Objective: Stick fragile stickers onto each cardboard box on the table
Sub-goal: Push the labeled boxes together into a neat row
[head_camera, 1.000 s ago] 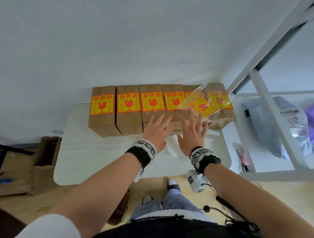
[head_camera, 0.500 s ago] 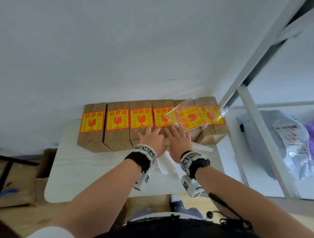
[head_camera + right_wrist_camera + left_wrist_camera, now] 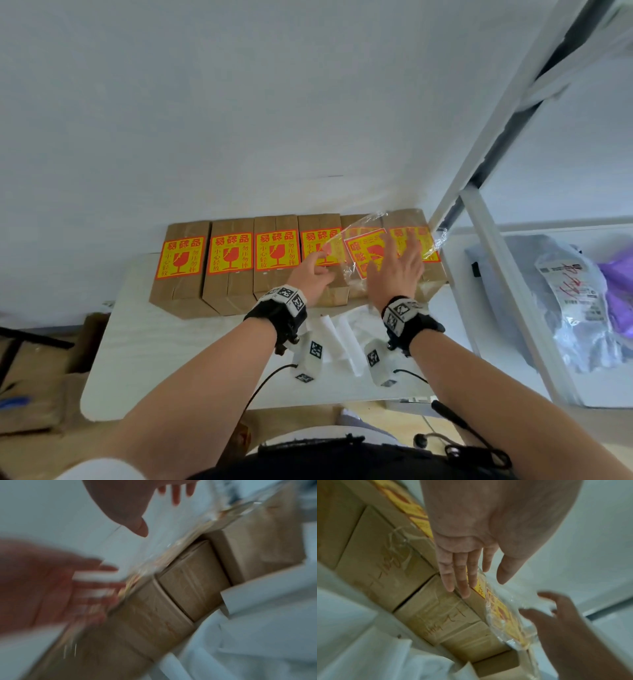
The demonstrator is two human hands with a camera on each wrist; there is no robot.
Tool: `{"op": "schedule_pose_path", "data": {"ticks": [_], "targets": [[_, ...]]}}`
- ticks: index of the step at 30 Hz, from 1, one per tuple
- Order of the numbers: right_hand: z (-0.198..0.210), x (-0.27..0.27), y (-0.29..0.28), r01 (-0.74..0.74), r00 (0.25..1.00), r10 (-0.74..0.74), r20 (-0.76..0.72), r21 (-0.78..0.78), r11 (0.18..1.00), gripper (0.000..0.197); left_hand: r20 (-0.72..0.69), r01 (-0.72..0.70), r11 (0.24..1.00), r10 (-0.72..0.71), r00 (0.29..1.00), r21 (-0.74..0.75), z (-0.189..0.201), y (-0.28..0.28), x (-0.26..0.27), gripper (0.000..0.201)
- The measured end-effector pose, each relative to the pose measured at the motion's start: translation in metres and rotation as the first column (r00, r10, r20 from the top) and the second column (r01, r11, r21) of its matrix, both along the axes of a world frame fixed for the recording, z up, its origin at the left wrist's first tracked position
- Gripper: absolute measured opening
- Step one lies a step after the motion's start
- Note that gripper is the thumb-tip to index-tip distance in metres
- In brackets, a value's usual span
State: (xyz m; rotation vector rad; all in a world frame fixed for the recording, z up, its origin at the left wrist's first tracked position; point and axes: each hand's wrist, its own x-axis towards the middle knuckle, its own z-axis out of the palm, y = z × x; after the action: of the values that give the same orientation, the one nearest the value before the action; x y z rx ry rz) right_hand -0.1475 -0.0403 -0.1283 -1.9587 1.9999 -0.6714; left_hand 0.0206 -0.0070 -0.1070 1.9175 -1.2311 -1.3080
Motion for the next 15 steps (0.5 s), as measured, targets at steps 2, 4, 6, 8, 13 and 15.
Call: {"op": "schedule_pose_path", "data": {"ticks": [2,4,6,8,13,15], "targets": [[0.001,-0.013,-0.013,0.175,0.977,-0.188,0.106,0.117,0.978,0.061,-0.169,-0.096,0.993,0.107,0.98,0.072,0.001,-0.005,-0.004,0.049],[0.002,-0.026,-0.027,0.239,0.935,-0.297,0.192,0.276,0.931,0.058,-0.28,-0.148,0.979,0.182,0.942,0.138,0.003,-0.01,-0.008,0.047],[-0.001,-0.037,-0.041,0.221,0.921,-0.322,0.217,0.389,0.894,0.049,-0.33,-0.183,0.968,0.231,0.915,0.171,0.004,-0.014,-0.013,0.046],[-0.002,-0.042,-0.049,0.191,0.92,-0.307,0.243,0.406,0.894,0.04,-0.347,-0.202,0.96,0.259,0.902,0.192,0.004,-0.018,-0.016,0.048],[0.024,-0.02,-0.053,0.089,0.856,-0.171,0.488,0.187,0.978,0.019,-0.356,-0.309,0.933,0.356,0.864,0.182,0.004,-0.02,-0.021,0.063],[0.043,-0.002,-0.054,0.016,0.833,-0.051,0.551,0.067,0.998,0.021,-0.372,-0.416,0.893,0.449,0.812,0.171,0.005,-0.021,-0.017,0.077]]}}
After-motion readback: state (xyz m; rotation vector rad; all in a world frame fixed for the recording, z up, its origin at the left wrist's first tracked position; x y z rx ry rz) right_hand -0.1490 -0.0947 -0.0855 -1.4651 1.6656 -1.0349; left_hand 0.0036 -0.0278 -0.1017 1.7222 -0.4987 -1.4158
